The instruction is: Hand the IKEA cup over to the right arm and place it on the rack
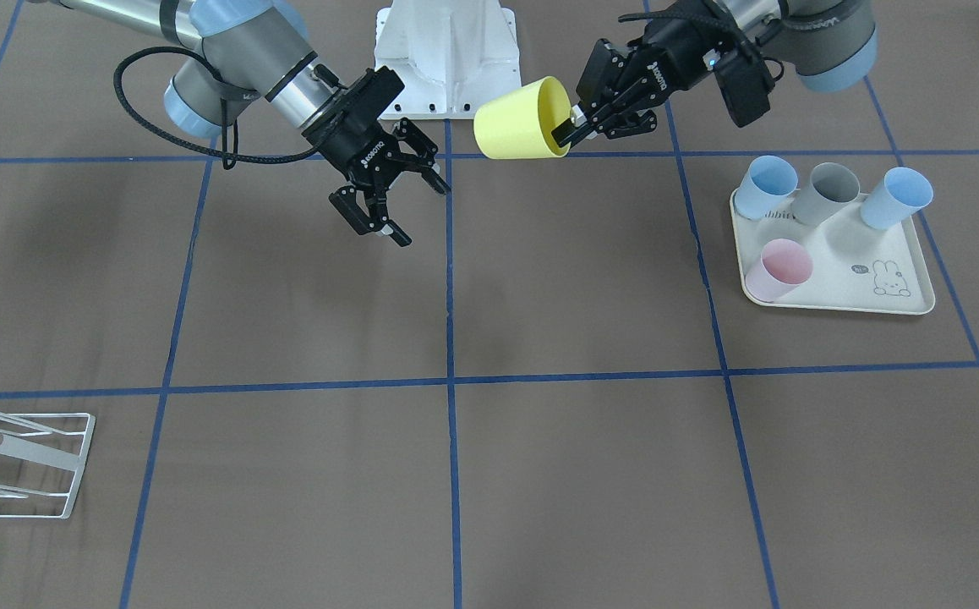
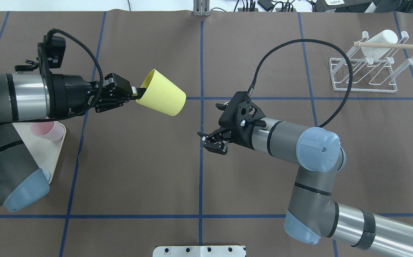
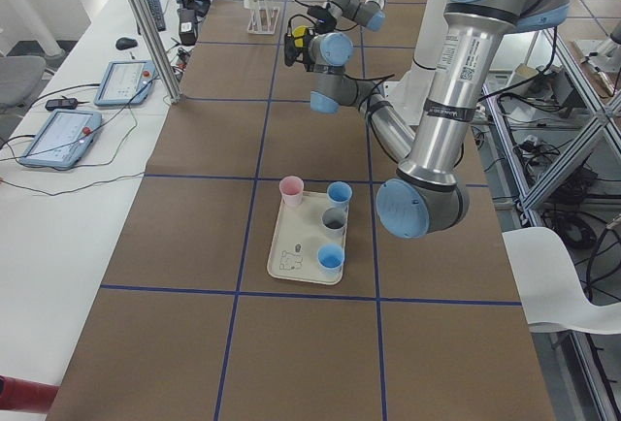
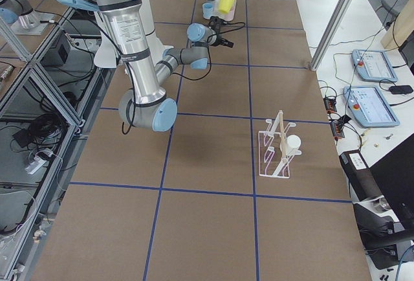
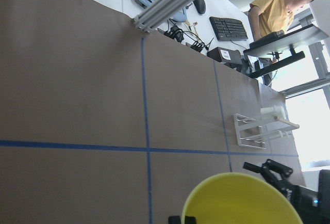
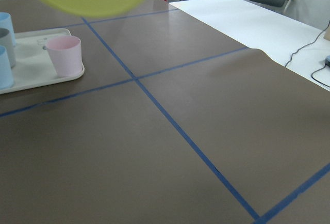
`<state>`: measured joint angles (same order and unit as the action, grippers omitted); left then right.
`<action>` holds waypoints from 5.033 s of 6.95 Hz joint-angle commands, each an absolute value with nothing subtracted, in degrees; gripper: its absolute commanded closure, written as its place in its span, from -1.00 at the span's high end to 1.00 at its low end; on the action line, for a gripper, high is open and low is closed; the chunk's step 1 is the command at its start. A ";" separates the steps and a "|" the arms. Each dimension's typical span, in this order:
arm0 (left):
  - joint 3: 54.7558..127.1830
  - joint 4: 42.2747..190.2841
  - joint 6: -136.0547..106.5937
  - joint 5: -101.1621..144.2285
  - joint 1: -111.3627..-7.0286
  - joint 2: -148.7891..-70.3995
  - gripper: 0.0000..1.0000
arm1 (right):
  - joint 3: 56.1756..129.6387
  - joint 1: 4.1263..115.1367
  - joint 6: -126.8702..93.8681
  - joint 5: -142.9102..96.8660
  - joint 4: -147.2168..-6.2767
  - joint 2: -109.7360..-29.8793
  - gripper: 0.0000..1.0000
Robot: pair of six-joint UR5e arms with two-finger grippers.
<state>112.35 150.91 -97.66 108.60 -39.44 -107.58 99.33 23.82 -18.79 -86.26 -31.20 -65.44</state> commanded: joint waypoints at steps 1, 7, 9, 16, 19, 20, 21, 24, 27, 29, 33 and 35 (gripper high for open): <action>109.43 150.91 -97.65 106.71 -37.54 -109.86 -1.00 | 98.53 22.33 -18.63 -85.34 -24.80 -65.04 0.98; 107.14 150.91 -96.77 103.89 -33.75 -109.78 -1.00 | 98.70 21.53 -18.63 -85.34 -24.61 -62.05 0.98; 107.14 150.91 -96.68 103.89 -33.58 -109.07 -1.00 | 98.96 21.62 -18.63 -85.34 -24.61 -62.05 0.98; 107.14 151.00 -96.68 103.97 -33.40 -109.07 -1.00 | 99.05 21.53 -18.54 -84.64 -24.61 -62.14 -0.18; 107.49 151.35 -95.80 103.36 -33.75 -109.16 1.00 | 99.05 21.62 -18.54 -84.55 -24.61 -62.14 -0.42; 108.01 151.26 -95.02 103.62 -34.79 -109.16 1.00 | 99.05 21.71 -18.54 -84.55 -24.61 -62.14 -0.42; 108.10 150.91 -92.92 104.23 -36.54 -108.20 1.00 | 99.14 21.80 -18.63 -84.55 -24.61 -62.49 -0.42; 110.29 146.71 -74.18 114.41 -48.39 -97.87 1.00 | 99.05 23.98 -18.90 -84.90 -26.62 -64.06 -0.94; 110.48 144.77 -44.92 118.81 -63.84 -85.11 1.00 | 105.26 31.35 -15.58 -86.73 -50.27 -63.99 -1.00; 110.04 143.27 -31.50 121.54 -70.29 -81.49 1.00 | 112.12 38.45 -2.36 -88.58 -70.13 -63.46 -1.00; 110.48 143.96 -31.99 121.55 -70.31 -79.98 1.00 | 113.39 53.58 29.06 -87.90 -89.47 -64.07 -1.00; 110.48 144.05 -32.08 121.55 -70.31 -79.89 1.00 | 109.01 58.87 47.19 -85.36 -90.79 -64.07 -1.00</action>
<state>110.47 143.97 -32.02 121.55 -70.31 -79.97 111.39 55.90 35.92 -87.26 -90.16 -64.01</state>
